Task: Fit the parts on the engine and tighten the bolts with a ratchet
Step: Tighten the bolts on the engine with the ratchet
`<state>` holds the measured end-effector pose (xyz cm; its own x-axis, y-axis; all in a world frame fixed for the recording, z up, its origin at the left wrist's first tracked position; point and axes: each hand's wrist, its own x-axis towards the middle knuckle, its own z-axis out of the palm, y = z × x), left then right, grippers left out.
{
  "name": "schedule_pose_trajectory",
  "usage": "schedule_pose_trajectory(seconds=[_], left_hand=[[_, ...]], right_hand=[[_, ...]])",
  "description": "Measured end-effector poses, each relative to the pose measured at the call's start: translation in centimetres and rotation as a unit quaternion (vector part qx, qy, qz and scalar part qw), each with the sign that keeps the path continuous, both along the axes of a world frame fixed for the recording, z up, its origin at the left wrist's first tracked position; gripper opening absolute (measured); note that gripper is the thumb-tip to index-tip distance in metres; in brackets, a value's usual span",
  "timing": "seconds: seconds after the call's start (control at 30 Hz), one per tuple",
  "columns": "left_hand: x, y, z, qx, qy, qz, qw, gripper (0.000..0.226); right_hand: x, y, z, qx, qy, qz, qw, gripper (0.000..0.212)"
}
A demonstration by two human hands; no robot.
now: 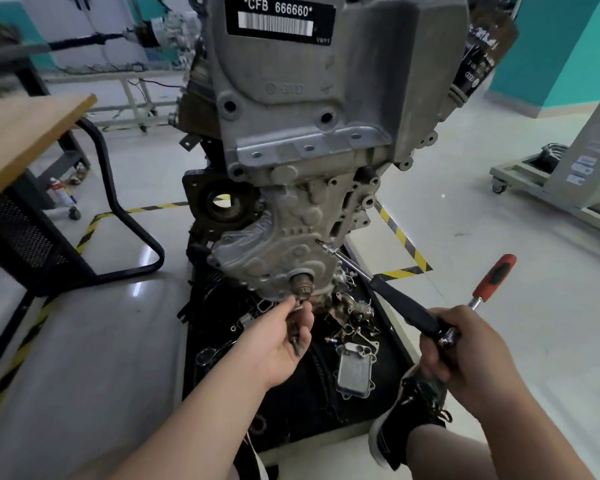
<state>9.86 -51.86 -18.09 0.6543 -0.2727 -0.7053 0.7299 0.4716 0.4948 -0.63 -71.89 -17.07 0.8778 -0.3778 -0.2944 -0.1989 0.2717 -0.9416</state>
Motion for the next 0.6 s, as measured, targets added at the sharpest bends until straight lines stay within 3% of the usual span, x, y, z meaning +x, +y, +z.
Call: schedule_pose_trajectory(seconds=[0.17, 0.27, 0.47, 0.6], left_hand=[[-0.1, 2.4, -0.2, -0.071, 0.067, 0.063, 0.993, 0.033], [-0.5, 3.5, 0.0, -0.103, 0.081, 0.084, 0.988, 0.024], [-0.6, 4.0, 0.9, -0.092, 0.054, 0.078, 0.991, 0.032], [0.0, 4.1, 1.6, -0.082, 0.047, 0.112, 0.989, 0.034]], right_hand=[[-0.2, 1.0, 0.4, 0.012, 0.010, 0.039, 0.999, 0.036], [-0.6, 1.9, 0.8, -0.003, 0.022, 0.045, 0.999, 0.032], [-1.5, 3.1, 1.5, -0.069, 0.057, 0.044, 0.995, 0.038], [-0.8, 5.2, 1.4, -0.024, 0.046, 0.028, 0.998, 0.040]])
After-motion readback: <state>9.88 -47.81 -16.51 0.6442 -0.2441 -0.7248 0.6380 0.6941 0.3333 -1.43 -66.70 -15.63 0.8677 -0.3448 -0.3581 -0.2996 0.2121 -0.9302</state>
